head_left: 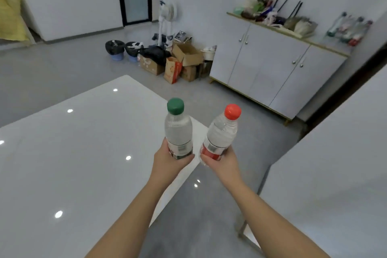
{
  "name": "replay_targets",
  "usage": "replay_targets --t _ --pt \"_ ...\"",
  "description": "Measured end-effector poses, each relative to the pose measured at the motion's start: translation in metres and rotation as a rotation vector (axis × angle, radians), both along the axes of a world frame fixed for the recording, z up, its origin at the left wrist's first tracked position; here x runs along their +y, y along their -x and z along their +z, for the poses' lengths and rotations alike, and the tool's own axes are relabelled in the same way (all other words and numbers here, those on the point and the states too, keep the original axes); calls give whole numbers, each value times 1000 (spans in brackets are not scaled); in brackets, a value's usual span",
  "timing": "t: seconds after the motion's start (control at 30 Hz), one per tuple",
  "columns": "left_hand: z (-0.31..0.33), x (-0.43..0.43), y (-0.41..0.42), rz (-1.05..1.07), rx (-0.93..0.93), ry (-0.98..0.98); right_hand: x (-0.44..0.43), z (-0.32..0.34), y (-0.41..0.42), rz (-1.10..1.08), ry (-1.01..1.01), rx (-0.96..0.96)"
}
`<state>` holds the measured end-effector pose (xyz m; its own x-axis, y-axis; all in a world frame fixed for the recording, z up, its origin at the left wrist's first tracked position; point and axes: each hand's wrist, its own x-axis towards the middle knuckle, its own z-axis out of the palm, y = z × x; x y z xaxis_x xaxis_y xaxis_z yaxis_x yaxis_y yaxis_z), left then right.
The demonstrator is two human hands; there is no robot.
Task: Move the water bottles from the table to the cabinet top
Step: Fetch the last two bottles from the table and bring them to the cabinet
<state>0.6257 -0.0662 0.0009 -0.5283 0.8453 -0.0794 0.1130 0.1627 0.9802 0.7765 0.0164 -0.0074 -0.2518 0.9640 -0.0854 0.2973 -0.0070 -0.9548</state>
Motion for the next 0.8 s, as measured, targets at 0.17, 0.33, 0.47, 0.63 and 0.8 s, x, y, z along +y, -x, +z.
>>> replay_targets --t 0.17,0.33,0.47,0.63,0.8 --pt "46 61 -60 -162 -8 -115 27 54 -74 -177 -123 8" --pt "106 111 -97 -305 62 -242 45 116 -120 -340 -203 69" --pt "147 138 -119 -339 131 -301 54 157 -141 -424 -301 60" --pt "183 157 -131 -389 171 -354 66 190 -152 -510 -372 74" --pt "200 173 -134 -423 185 -354 70 204 -156 -579 -381 85"
